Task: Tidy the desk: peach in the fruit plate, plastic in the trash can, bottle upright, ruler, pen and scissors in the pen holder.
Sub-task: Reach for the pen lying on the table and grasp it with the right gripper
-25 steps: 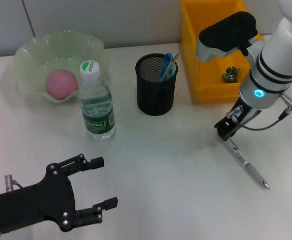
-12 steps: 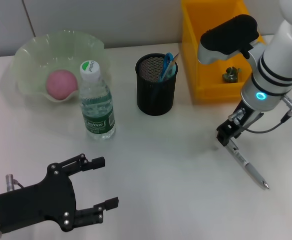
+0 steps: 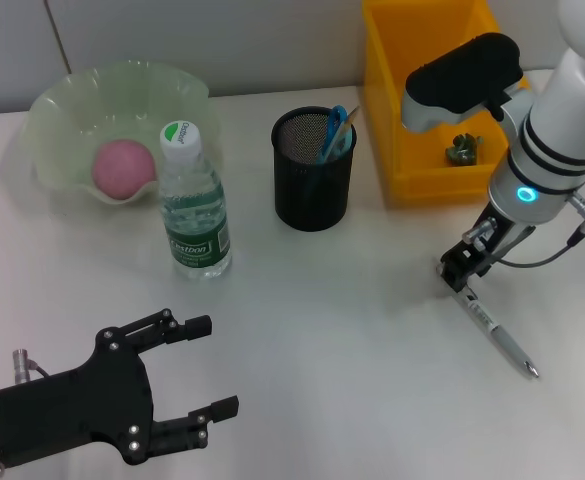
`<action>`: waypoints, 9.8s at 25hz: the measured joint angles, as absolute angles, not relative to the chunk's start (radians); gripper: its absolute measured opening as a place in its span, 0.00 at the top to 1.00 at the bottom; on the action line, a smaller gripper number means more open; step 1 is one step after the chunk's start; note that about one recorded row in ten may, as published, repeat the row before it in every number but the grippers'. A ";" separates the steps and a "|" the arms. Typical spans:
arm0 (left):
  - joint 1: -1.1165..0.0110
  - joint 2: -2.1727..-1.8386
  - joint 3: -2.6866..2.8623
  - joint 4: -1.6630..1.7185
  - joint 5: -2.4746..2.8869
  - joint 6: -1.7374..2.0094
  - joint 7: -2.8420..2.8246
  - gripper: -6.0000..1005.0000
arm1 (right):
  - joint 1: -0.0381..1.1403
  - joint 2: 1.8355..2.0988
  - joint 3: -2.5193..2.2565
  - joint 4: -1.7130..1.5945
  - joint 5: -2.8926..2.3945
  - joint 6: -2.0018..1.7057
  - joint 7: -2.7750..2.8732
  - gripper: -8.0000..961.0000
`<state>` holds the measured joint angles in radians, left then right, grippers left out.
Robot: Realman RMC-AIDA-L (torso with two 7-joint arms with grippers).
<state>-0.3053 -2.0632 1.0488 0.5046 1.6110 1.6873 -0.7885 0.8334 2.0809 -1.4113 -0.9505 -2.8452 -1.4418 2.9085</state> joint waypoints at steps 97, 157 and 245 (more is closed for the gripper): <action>-0.308 -2.063 1.043 0.505 1.609 1.703 -0.788 0.21 | 0.829 2.078 -1.402 -0.956 -2.832 -1.445 2.882 0.56; -0.313 -2.062 1.043 0.505 1.609 1.712 -0.794 0.21 | 0.833 2.078 -1.402 -0.916 -2.844 -1.424 2.889 0.57; -0.308 -2.062 1.043 0.505 1.609 1.724 -0.801 0.21 | 0.830 2.078 -1.399 -0.899 -2.843 -1.395 2.893 0.57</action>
